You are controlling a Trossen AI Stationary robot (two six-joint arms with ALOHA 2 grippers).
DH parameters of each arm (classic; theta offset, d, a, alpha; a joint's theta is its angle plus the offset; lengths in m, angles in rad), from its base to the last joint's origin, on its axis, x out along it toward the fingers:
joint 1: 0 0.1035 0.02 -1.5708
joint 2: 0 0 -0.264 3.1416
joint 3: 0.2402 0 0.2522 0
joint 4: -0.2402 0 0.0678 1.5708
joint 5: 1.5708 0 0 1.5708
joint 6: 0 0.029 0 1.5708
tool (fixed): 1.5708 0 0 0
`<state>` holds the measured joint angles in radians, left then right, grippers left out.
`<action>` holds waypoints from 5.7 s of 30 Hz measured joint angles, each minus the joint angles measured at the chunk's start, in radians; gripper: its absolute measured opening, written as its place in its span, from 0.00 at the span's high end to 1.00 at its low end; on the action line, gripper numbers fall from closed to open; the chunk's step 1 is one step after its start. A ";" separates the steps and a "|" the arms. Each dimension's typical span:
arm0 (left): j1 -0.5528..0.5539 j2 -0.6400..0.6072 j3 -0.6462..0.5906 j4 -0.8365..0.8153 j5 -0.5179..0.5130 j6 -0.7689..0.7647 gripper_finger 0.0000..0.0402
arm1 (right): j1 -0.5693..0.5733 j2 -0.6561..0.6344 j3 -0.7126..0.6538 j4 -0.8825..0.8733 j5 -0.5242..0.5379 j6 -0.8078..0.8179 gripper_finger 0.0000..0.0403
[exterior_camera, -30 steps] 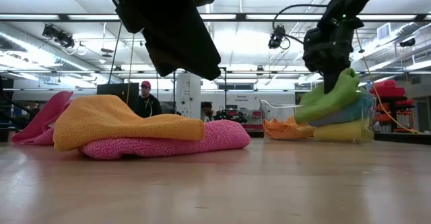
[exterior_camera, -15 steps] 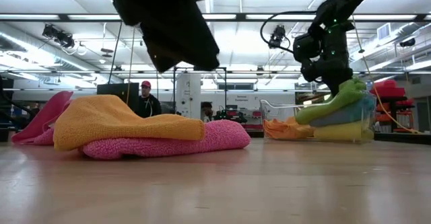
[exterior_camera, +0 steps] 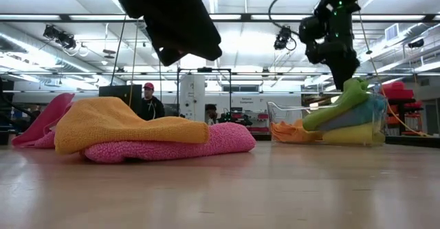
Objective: Fold microfiber towels
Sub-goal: Put the green towel into the transparent bin, then fold the bottom orange towel
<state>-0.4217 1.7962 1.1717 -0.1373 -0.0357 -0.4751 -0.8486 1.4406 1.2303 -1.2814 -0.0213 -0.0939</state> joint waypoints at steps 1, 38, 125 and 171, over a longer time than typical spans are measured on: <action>0.000 0.000 0.000 -0.004 0.000 0.005 0.82 | 0.000 0.000 0.026 -0.008 0.004 0.000 0.49; -0.002 0.000 0.000 -0.065 0.056 0.014 0.86 | 0.183 0.000 -0.319 0.062 0.028 0.180 0.57; 0.002 -0.163 0.000 -0.350 0.137 -0.063 0.93 | 0.256 -0.047 -0.457 -0.008 0.013 0.273 0.57; -0.033 -0.015 -0.001 -0.208 -0.317 0.004 0.43 | 0.902 -0.364 -0.094 0.264 0.240 0.810 0.57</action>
<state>-0.4549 1.7808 1.1706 -0.3458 -0.3531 -0.4708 0.0531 1.0770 1.1364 -1.0170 0.2190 0.7160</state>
